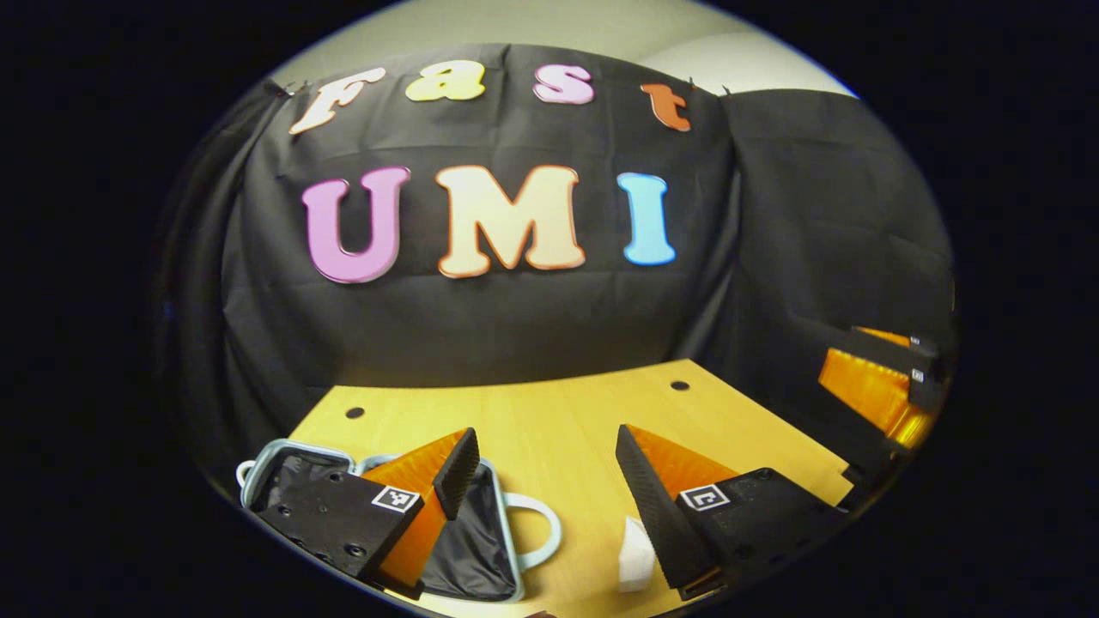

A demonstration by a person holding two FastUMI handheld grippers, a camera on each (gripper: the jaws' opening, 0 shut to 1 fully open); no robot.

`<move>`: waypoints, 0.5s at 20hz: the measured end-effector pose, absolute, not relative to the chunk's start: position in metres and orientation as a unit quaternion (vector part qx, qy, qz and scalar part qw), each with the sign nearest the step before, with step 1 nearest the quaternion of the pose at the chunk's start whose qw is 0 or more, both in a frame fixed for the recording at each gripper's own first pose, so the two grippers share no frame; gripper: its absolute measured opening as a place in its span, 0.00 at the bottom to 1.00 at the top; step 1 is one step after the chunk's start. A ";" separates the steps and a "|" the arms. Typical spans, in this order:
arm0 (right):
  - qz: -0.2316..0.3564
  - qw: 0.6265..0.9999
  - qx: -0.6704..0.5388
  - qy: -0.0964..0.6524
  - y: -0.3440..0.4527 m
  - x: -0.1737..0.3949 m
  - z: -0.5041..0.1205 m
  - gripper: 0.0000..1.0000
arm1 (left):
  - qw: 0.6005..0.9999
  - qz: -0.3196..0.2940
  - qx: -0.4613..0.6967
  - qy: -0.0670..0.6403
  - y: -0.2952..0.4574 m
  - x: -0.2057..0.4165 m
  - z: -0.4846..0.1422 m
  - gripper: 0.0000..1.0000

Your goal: First open the suitcase, pack the skin care products into it, and then close the suitcase.

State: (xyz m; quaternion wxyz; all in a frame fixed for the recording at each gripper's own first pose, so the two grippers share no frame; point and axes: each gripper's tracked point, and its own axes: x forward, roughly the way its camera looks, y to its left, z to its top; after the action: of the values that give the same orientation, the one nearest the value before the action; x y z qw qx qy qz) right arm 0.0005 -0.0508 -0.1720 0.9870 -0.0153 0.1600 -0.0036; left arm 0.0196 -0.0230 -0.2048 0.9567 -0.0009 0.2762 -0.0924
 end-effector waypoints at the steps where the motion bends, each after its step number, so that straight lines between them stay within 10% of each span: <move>1: -0.009 0.986 -0.017 0.163 -0.058 -0.002 -0.173 0.99 | 0.951 -0.102 -0.002 0.291 -0.034 0.014 -0.219 0.94; 10: -0.042 0.981 -0.038 0.184 -0.112 -0.022 -0.181 1.00 | 0.899 -0.133 -0.006 0.418 -0.087 -0.027 -0.341 0.95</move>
State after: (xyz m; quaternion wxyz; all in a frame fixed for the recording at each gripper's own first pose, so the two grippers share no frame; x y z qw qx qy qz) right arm -0.0216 -0.1118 -0.1810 0.9813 -0.0379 0.1839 -0.0417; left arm -0.0267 -0.0869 -0.3409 0.8988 -0.0060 0.4176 -0.1332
